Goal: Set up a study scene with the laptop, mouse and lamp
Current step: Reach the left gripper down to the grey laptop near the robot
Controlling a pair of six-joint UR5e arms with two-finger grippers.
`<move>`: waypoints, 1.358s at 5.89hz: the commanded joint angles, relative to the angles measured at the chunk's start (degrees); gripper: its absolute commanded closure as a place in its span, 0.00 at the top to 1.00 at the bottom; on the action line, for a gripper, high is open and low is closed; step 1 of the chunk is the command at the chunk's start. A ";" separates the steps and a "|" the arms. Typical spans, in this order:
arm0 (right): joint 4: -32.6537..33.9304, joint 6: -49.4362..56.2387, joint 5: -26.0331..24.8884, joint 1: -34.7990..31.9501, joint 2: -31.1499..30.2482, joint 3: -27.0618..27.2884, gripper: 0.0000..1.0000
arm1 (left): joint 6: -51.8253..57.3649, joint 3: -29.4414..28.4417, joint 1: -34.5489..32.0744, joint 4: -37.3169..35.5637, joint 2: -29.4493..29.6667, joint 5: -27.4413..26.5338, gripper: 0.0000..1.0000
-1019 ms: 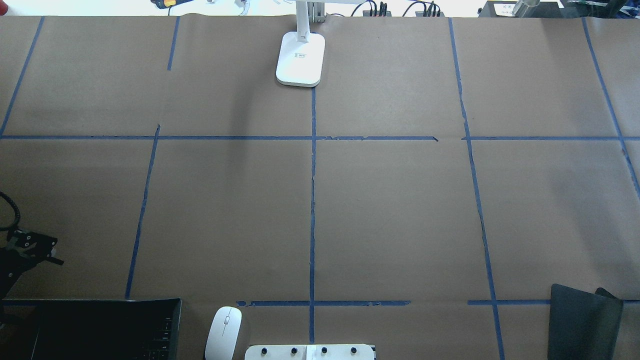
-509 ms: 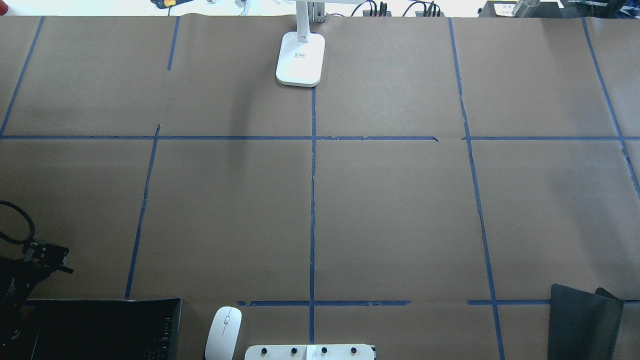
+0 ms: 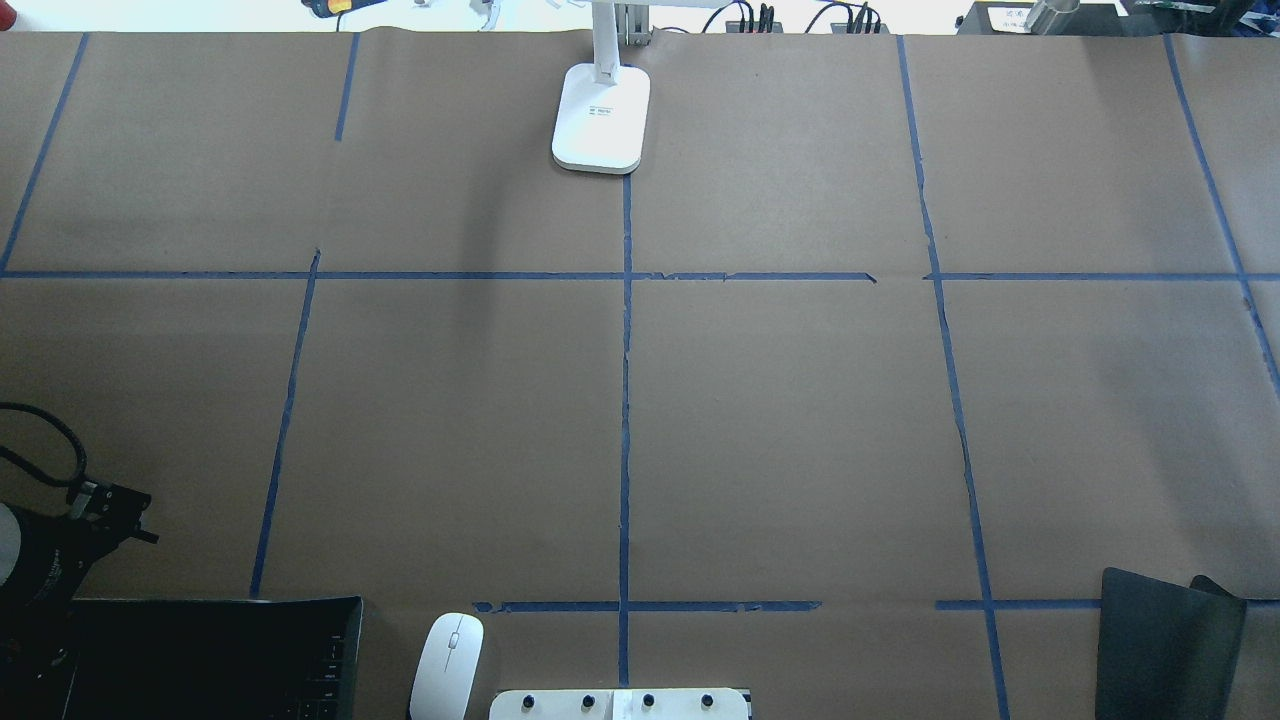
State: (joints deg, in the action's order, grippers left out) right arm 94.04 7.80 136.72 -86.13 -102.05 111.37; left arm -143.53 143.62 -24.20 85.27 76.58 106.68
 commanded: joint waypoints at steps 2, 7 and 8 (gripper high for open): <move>0.00 -0.06 -0.14 0.00 -0.08 1.13 1.00 | -0.44 -2.03 0.03 -0.02 0.68 -0.34 0.06; 0.09 -0.06 -0.31 0.00 -0.16 1.14 1.00 | 7.88 -1.66 -9.86 -0.80 5.57 -0.42 0.00; 0.09 -0.06 -0.23 0.00 -0.16 0.61 1.00 | 12.96 -7.16 -15.65 -1.07 12.73 -0.25 0.00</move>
State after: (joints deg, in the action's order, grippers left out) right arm 94.13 7.73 136.45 -86.13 -102.22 112.38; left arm -134.81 140.34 -35.03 84.46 83.92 106.32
